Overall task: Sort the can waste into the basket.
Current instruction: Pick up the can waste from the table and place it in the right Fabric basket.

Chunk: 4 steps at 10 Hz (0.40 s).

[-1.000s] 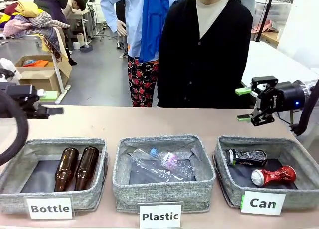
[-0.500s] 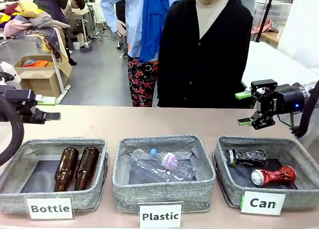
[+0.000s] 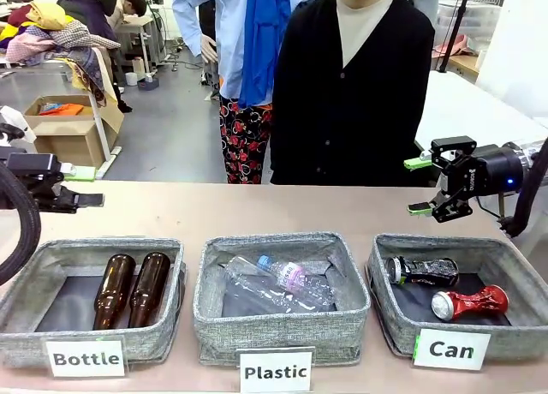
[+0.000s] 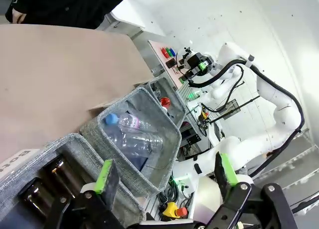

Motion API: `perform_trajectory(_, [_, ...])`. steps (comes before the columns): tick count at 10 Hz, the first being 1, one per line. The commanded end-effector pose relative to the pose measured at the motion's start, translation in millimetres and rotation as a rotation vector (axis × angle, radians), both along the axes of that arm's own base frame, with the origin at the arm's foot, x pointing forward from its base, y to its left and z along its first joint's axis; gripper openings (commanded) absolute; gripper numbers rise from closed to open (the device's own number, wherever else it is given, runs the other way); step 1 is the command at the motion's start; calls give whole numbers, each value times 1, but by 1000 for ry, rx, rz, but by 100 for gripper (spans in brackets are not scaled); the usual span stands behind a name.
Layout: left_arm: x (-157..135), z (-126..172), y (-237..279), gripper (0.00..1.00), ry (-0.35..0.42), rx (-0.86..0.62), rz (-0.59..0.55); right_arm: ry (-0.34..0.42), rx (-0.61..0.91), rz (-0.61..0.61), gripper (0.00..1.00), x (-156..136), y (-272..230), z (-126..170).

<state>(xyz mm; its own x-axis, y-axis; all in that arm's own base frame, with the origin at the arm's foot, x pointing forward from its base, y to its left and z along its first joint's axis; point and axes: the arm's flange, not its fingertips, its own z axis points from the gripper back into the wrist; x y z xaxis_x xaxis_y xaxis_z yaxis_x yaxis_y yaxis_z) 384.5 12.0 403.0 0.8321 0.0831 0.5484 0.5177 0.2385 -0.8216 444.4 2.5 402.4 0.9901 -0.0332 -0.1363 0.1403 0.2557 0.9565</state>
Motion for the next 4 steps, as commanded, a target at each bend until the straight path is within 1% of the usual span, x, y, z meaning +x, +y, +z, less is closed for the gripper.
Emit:
perform_trajectory(1, [-3,5,-1,100,9,3,-1,-9,13,-10,100,1,2,4])
perform_trajectory(4, [-3,5,-1,100,9,3,-1,-9,13,-10,100,1,2,4])
